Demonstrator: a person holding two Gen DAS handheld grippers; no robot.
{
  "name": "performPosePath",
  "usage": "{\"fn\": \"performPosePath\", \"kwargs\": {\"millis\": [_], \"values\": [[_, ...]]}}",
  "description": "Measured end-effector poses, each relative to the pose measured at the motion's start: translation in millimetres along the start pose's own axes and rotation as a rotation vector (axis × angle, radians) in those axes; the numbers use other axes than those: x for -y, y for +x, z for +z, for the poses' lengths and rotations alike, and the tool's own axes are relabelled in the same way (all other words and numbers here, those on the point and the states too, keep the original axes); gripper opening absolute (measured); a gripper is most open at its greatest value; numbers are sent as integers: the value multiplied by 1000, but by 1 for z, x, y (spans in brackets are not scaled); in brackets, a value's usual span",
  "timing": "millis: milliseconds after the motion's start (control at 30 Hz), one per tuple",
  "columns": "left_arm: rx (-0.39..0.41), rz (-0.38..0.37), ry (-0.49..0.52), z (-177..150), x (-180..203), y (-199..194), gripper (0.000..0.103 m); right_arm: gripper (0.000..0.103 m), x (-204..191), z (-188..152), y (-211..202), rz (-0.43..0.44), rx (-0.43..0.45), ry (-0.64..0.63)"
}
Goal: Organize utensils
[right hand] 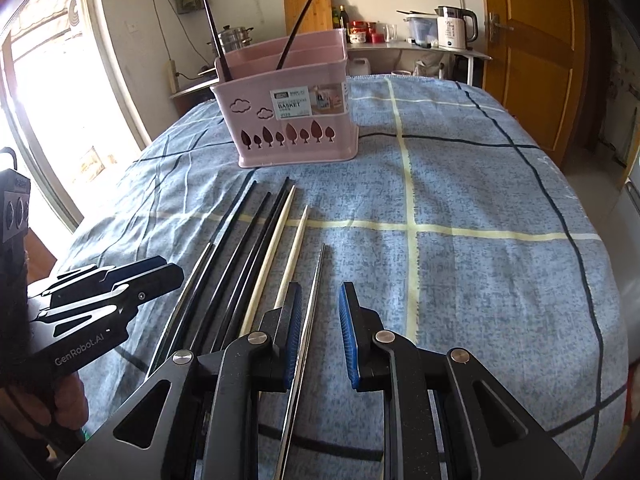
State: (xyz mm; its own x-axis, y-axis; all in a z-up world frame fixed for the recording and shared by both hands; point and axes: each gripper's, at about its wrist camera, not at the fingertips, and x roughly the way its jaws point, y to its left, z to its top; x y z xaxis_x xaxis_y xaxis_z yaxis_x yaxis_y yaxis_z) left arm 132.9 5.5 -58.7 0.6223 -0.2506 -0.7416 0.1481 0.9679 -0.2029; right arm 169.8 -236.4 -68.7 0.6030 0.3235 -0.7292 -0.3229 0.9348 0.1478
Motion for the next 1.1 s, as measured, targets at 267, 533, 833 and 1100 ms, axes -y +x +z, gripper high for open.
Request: {"fn": "performPosePath", "kwargs": {"millis": [267,533,833,1100], "values": [[-38,17,-5,1,-4,15,24,20,-1,6,20,-5,-44,-11],[-48,95,56,7,2,22,7,19,-3,10,35,-21,-74,-21],[-74,94,58,12,0,25,5,15,-8,18,41,-56,-108,-51],[-111,86,109,21,4,32,5,4,-7,22,45,-56,-123,-51]]}}
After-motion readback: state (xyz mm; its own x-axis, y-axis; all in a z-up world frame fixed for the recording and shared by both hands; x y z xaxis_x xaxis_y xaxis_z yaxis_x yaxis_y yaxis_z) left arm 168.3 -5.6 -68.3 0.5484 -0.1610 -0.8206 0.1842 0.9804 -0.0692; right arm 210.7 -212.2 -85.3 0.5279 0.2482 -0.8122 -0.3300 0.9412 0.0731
